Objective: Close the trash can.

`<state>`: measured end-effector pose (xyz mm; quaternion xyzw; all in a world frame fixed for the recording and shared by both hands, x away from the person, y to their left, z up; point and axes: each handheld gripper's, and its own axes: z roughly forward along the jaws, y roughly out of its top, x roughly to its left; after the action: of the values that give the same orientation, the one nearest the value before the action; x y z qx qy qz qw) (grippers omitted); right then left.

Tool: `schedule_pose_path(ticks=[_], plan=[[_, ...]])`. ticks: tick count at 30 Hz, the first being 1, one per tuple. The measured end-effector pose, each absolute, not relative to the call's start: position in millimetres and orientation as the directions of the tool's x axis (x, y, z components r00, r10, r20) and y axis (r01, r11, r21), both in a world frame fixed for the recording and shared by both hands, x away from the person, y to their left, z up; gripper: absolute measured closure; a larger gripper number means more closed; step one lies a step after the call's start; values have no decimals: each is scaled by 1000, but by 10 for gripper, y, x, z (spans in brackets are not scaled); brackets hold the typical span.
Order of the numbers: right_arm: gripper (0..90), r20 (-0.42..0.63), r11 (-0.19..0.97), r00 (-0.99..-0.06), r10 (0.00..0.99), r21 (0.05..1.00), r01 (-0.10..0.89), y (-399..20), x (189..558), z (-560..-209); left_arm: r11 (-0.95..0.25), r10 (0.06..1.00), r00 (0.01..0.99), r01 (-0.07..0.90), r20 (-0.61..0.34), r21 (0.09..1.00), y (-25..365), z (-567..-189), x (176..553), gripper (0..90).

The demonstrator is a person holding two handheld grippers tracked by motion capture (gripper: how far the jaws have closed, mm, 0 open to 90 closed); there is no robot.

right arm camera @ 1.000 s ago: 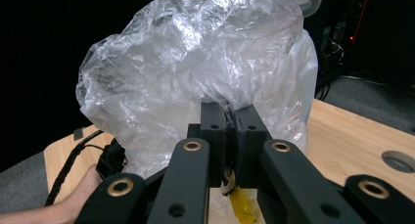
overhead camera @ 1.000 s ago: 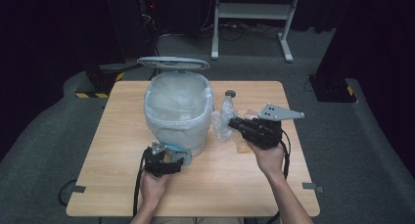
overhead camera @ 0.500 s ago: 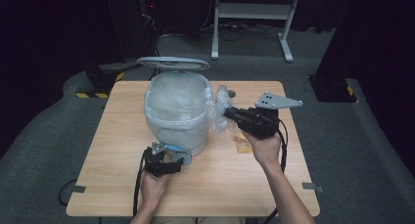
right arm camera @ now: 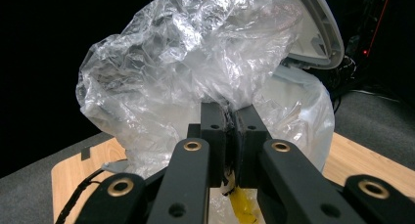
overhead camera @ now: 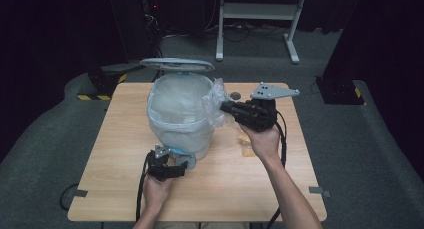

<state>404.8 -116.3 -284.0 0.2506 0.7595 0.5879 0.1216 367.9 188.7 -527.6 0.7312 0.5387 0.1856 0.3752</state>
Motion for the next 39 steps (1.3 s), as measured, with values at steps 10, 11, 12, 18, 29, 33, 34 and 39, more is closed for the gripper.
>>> schedule_pose_path(ticks=[10,11,12,18,29,33,34,39], plan=[[854,97,208,-854,511,950,232,-1026,4135,-2757,-139,926,352,649,-134,748,1888,-5275,3679,58],[854,97,210,-855,510,949,233,-1011,4144,-2749,-139,926,352,649,-134,748,1888,-5275,3679,58],[854,95,214,-856,508,949,232,-995,4156,-2742,-138,926,352,649,-135,748,1888,-5275,3679,58],[854,90,230,-859,504,944,235,-876,4215,-2727,-138,926,352,649,-135,748,1888,-5275,3679,58],[854,102,244,-861,498,937,251,-719,4325,-2758,-138,926,352,649,-135,748,1888,-5275,3678,58],[854,110,250,-859,499,931,264,-670,4366,-2787,-138,926,352,649,-135,748,1888,-5275,3678,58],[854,111,252,-859,499,930,267,-660,4374,-2795,-138,927,351,649,-134,748,1889,-5274,3677,58],[854,109,266,-860,499,925,271,-605,4403,-2821,-137,927,350,648,-134,749,1888,-5275,3678,58]])
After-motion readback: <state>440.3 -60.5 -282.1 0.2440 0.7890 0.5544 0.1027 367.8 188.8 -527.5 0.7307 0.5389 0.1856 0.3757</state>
